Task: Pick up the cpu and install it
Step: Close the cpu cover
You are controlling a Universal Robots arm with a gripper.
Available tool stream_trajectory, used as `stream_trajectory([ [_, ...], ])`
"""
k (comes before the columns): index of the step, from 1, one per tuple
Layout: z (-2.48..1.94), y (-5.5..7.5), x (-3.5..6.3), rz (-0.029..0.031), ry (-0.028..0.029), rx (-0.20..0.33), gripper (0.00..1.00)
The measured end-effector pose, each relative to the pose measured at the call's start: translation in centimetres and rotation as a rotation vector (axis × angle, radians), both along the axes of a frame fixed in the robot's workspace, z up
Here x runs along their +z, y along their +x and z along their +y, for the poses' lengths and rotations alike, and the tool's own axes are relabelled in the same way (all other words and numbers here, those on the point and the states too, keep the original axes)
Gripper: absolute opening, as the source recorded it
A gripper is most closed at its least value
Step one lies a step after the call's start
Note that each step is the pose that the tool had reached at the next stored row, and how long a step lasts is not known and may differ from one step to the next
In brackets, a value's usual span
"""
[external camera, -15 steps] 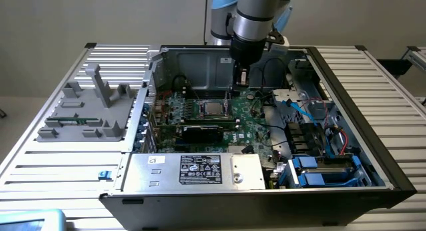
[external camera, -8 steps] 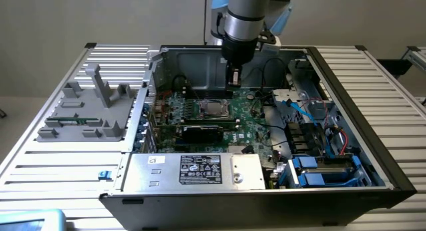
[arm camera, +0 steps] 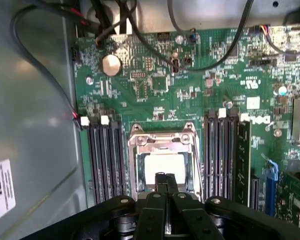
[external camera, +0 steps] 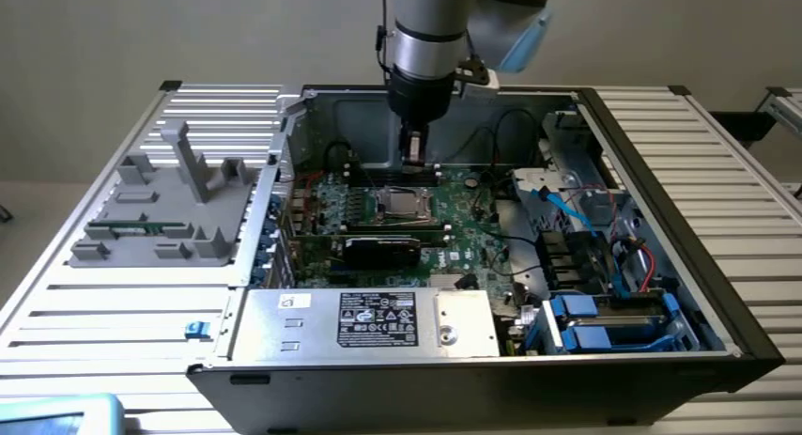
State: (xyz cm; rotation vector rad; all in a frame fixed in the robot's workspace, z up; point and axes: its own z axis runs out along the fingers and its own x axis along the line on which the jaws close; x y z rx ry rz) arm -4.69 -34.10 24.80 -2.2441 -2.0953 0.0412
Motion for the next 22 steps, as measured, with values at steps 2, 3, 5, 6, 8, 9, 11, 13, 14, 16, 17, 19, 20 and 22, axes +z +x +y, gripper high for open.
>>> stream_trajectory([
  [2,0.00,-0.9,-0.16,0.0000,0.0000,0.000,0.11],
  [3,0.00,-1.3,-0.24,0.0000,0.0000,0.000,0.11],
  [5,0.01,-2.1,-0.45,-0.0003,0.0003,0.000,0.11],
  [6,-0.01,-2.3,-0.60,-0.0002,0.0002,0.000,0.11],
  [8,-0.04,-2.4,-0.95,-0.0001,0.0001,-0.002,0.11],
  [9,-0.04,-2.4,-1.13,-0.0002,0.0001,-0.003,0.11],
  [11,-0.04,-2.5,-1.48,-0.0001,0.0000,-0.004,0.11],
  [13,-0.04,-2.7,-1.86,-0.0002,0.0002,-0.005,0.11],
  [14,-0.04,-2.8,-2.04,-0.0001,0.0001,-0.005,0.11],
  [16,-0.04,-3.0,-2.40,-0.0001,0.0000,-0.006,0.11],
  [17,-0.04,-3.0,-2.58,-0.0002,0.0001,-0.006,0.11],
  [19,-0.04,-3.1,-2.94,0.0000,0.0000,-0.006,0.11],
  [20,-0.04,-3.2,-3.13,-0.0001,0.0001,-0.006,0.11],
  [22,-0.04,-3.3,-3.49,-0.0003,0.0001,-0.006,0.11],
])
